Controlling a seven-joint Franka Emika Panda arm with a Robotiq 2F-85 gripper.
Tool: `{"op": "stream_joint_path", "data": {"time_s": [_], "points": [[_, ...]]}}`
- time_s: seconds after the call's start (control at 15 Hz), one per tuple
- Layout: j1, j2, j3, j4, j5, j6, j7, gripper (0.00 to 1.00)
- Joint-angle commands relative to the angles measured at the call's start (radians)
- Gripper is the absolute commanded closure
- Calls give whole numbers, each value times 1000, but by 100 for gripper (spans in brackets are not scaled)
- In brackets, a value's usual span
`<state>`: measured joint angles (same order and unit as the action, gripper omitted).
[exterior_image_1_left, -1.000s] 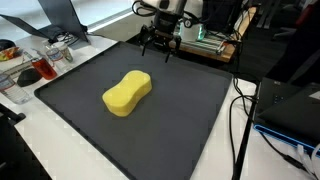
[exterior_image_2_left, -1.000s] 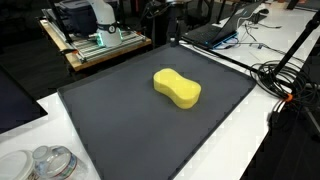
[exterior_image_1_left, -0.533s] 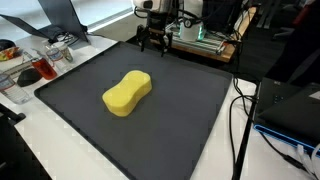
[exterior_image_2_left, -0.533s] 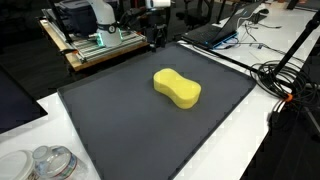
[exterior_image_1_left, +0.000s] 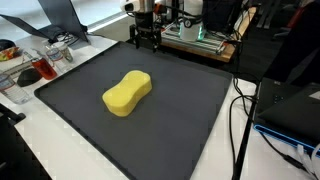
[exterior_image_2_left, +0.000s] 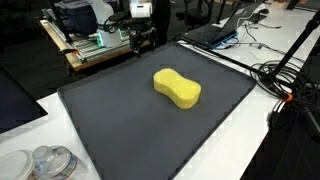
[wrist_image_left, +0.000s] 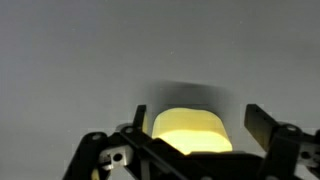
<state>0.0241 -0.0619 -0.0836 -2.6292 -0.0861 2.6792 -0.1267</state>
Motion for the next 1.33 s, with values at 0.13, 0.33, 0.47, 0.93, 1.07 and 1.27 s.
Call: {"op": "stream_joint_path", "data": {"time_s": [0.13,0.33,0.47,0.93,1.07,1.27], "points": [[-17,8,-2,28,127,-8,-108,0],[-23,16,-25,89,306,-50,-269,0],[-33,33,-42,141,409,-66,-371,0],[-116,141,-62,356,583,-217,-613,0],[-151,188,-56,426,610,-274,-665,0],[-200,258,-42,531,653,-360,-741,0]]}}
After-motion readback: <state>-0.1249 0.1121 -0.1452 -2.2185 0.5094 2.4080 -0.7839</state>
